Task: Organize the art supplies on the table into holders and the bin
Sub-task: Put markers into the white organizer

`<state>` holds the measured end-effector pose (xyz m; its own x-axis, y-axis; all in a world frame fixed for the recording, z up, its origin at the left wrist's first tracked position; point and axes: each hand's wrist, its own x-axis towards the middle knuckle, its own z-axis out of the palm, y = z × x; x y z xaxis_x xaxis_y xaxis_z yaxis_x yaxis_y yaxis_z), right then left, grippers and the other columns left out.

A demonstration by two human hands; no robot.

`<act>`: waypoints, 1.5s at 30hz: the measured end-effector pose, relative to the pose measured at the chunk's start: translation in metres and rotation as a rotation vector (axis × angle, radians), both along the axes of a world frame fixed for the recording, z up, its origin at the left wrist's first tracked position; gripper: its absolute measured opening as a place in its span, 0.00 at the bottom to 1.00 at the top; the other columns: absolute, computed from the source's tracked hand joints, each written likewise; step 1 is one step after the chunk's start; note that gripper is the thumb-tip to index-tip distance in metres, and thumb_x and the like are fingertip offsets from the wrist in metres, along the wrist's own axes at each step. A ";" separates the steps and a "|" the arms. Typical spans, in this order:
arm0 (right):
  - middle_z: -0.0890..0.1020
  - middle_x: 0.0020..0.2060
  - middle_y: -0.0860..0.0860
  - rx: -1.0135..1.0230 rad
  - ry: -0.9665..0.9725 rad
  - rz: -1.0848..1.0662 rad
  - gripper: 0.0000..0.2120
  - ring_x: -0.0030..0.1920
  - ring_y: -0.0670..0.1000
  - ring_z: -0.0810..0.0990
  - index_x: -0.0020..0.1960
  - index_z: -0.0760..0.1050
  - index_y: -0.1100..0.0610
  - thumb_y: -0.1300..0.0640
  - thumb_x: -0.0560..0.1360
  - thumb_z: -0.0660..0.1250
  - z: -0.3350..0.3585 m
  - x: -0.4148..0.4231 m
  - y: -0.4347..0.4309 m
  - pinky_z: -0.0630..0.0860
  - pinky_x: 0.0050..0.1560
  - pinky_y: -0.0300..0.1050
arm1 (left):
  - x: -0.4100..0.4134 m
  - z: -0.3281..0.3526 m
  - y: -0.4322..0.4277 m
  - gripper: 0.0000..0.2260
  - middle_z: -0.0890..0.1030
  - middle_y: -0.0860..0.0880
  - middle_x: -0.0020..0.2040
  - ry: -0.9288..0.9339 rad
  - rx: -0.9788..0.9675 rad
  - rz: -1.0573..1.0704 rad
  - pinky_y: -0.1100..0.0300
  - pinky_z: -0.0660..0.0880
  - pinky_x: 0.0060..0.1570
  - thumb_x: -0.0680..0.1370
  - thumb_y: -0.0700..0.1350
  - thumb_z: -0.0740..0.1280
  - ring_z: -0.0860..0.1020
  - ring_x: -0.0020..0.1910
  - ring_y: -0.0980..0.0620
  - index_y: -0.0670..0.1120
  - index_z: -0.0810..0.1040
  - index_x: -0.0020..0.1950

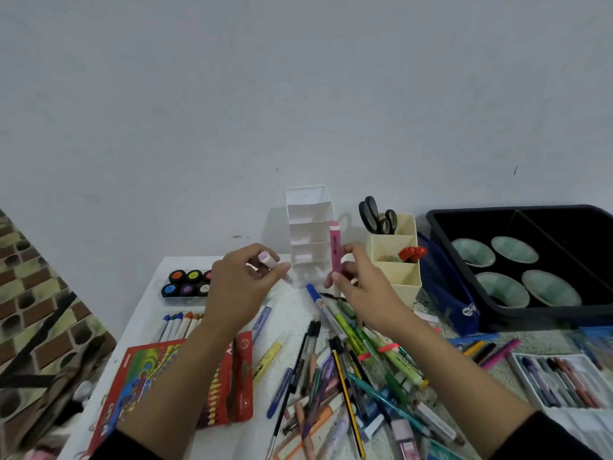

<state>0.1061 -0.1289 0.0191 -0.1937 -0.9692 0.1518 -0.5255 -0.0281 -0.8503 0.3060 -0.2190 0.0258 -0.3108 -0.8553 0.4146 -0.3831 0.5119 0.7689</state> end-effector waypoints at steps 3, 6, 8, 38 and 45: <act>0.85 0.42 0.49 0.046 -0.022 -0.014 0.14 0.35 0.44 0.78 0.62 0.61 0.48 0.60 0.81 0.62 -0.008 0.003 -0.007 0.75 0.42 0.48 | -0.009 -0.002 -0.002 0.09 0.81 0.55 0.30 0.046 0.006 -0.015 0.67 0.72 0.34 0.74 0.49 0.76 0.77 0.25 0.58 0.53 0.78 0.37; 0.85 0.40 0.51 0.028 -0.158 -0.054 0.16 0.36 0.52 0.81 0.63 0.61 0.47 0.59 0.81 0.61 -0.006 0.004 -0.017 0.77 0.41 0.53 | -0.015 -0.001 -0.009 0.08 0.84 0.50 0.36 0.085 0.094 -0.070 0.60 0.78 0.40 0.76 0.49 0.74 0.83 0.33 0.55 0.47 0.81 0.40; 0.85 0.39 0.55 -0.001 -0.271 -0.061 0.12 0.33 0.52 0.78 0.63 0.61 0.49 0.58 0.83 0.59 -0.001 0.003 -0.024 0.76 0.36 0.49 | -0.019 0.001 -0.012 0.07 0.85 0.47 0.42 0.117 0.138 -0.125 0.63 0.77 0.40 0.77 0.48 0.73 0.84 0.36 0.53 0.46 0.82 0.42; 0.82 0.49 0.53 -0.224 0.599 0.025 0.06 0.47 0.59 0.79 0.55 0.78 0.56 0.60 0.80 0.64 -0.018 -0.020 -0.091 0.77 0.44 0.56 | -0.044 -0.015 -0.070 0.24 0.74 0.54 0.37 -0.346 -0.316 -0.101 0.59 0.69 0.32 0.72 0.68 0.62 0.73 0.34 0.54 0.54 0.86 0.53; 0.81 0.54 0.53 -0.203 0.611 0.068 0.08 0.49 0.59 0.79 0.58 0.77 0.54 0.57 0.81 0.62 -0.019 -0.021 -0.098 0.77 0.46 0.57 | -0.034 -0.013 -0.082 0.16 0.71 0.51 0.48 -0.544 -0.374 -0.162 0.62 0.68 0.39 0.78 0.59 0.66 0.68 0.41 0.54 0.56 0.81 0.63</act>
<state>0.0852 -0.2270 -0.0001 0.0468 -0.9166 0.3970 -0.9043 -0.2077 -0.3728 0.2723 -0.3007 0.0123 -0.6709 -0.6096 0.4222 -0.5613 0.7895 0.2481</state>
